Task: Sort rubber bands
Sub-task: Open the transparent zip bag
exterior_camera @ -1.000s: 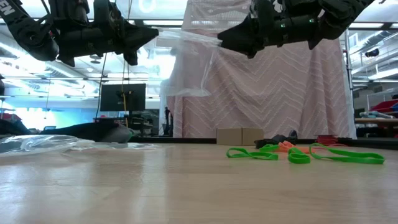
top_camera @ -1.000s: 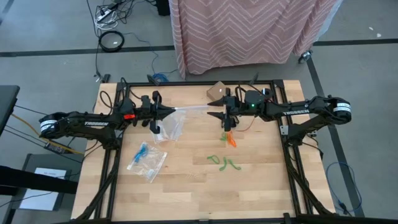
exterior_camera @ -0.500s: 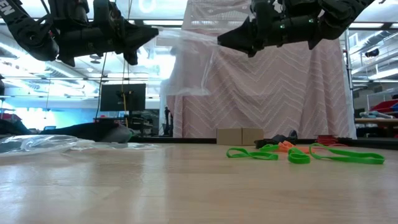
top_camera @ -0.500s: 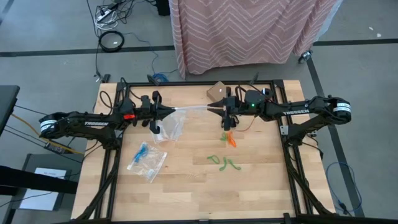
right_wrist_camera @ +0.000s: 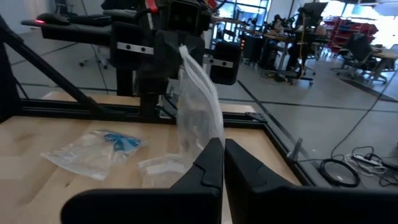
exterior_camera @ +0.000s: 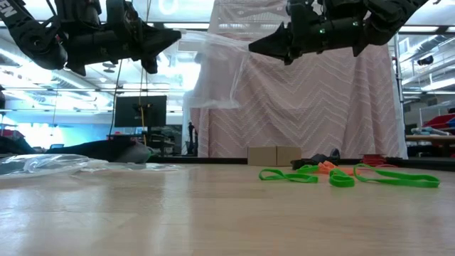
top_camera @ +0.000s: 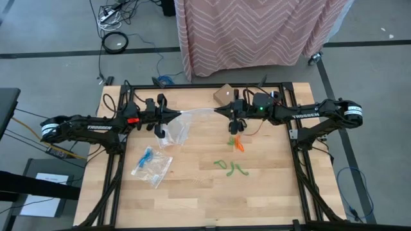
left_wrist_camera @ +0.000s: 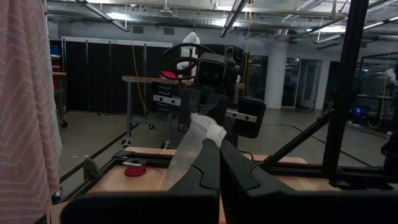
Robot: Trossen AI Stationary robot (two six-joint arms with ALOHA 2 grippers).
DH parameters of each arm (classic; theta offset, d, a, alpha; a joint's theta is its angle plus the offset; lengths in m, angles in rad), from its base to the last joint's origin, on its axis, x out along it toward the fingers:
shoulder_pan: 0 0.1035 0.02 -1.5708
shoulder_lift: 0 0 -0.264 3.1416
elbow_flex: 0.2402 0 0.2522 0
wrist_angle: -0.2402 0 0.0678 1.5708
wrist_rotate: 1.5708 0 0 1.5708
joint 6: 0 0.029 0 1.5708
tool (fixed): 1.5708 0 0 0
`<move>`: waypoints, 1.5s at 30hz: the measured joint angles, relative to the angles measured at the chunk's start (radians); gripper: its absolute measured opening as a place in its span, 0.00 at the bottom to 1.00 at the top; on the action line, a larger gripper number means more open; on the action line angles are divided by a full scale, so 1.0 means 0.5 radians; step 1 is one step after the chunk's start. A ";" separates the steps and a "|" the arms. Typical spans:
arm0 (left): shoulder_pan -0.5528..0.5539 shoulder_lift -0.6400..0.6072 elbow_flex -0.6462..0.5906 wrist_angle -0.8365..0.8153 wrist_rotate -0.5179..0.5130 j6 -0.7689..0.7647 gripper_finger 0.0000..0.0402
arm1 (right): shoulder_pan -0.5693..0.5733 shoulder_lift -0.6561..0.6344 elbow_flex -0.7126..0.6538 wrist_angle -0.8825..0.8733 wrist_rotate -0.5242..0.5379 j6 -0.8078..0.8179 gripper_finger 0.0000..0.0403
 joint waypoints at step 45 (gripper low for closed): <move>0.066 0.343 0.327 -0.353 0.325 0.166 0.00 | 0.133 0.002 -0.002 -0.302 -0.009 0.113 0.00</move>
